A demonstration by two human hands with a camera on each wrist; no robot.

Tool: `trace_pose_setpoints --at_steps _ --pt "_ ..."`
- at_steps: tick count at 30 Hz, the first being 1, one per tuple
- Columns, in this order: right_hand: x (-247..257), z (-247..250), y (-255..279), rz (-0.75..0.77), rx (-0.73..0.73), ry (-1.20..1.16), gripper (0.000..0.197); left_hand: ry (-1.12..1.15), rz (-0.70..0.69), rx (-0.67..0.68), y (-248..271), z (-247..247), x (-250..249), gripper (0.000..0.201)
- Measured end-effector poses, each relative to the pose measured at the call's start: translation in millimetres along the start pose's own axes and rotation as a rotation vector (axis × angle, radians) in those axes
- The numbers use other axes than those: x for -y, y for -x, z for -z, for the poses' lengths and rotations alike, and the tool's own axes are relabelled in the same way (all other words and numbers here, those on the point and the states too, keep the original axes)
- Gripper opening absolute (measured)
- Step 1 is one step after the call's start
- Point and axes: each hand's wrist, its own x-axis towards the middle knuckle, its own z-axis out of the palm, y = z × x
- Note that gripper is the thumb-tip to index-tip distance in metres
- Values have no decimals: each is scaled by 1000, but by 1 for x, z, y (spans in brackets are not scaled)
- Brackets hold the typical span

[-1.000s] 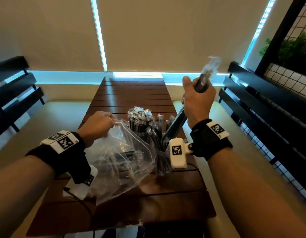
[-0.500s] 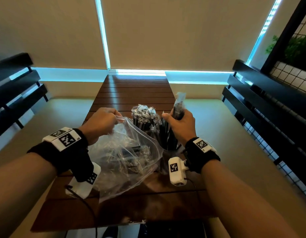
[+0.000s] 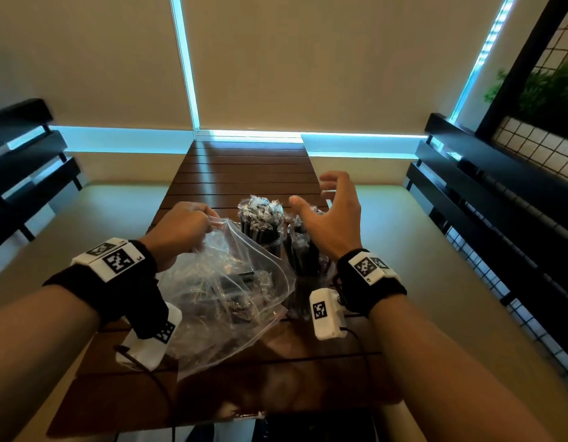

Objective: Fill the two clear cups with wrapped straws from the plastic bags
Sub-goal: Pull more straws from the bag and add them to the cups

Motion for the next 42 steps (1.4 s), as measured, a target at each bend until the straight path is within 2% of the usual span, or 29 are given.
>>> trace_pose_setpoints --at_steps 2,3,4,6,8,9,10,13,15,16,21,25,27,28,30,32,33,36,38,39,42 --pt "5 1 -6 115 -90 220 42 3 7 -1 0 -1 0 20" --pt "7 2 -10 144 -99 347 38 1 8 -5 0 -1 -1 20" --pt "6 2 -13 134 -42 461 38 -2 7 -8 0 -1 -1 21" --pt "-1 -2 -12 25 263 665 45 -4 3 -6 0 -2 -2 23" --pt "-17 -9 -4 -117 574 745 52 -11 -2 -1 1 -3 -2 23" --pt "-23 -12 1 -165 648 734 52 -16 -4 1 2 -3 -2 23" --pt "-28 -15 5 -189 663 702 52 -20 -6 2 3 -3 -2 23" --pt "-28 -10 6 -139 478 415 65 -13 -10 8 5 -2 -2 22" --pt "-25 -1 7 -131 323 116 62 -5 -11 9 5 0 -3 23" --pt "-26 2 9 -110 293 54 60 -4 -10 10 5 0 -3 23" --pt "-40 1 20 -61 360 137 56 -11 -6 14 4 2 0 21" --pt "-32 7 9 15 289 140 52 -20 -15 21 3 2 1 21" --pt "-24 8 1 99 261 174 63 -19 -15 26 3 1 1 22" --pt "-21 6 -2 129 301 226 72 -18 -11 26 2 1 1 23" --pt "-19 -3 -1 146 498 430 88 -14 -6 27 2 0 2 25" --pt "-23 -13 8 124 651 562 94 -16 -5 30 2 -1 2 25" --pt "-23 -15 12 107 625 506 90 -20 -3 32 2 -1 2 24" --pt "-24 -3 18 101 287 103 81 -24 -4 33 2 0 1 24" --pt "-33 13 29 40 122 -110 93 -18 -1 32 3 2 1 24" --pt "-40 19 37 -26 108 -175 103 -9 3 30 2 3 1 24" --pt "-61 21 66 -223 248 -159 137 17 17 39 3 4 5 25"
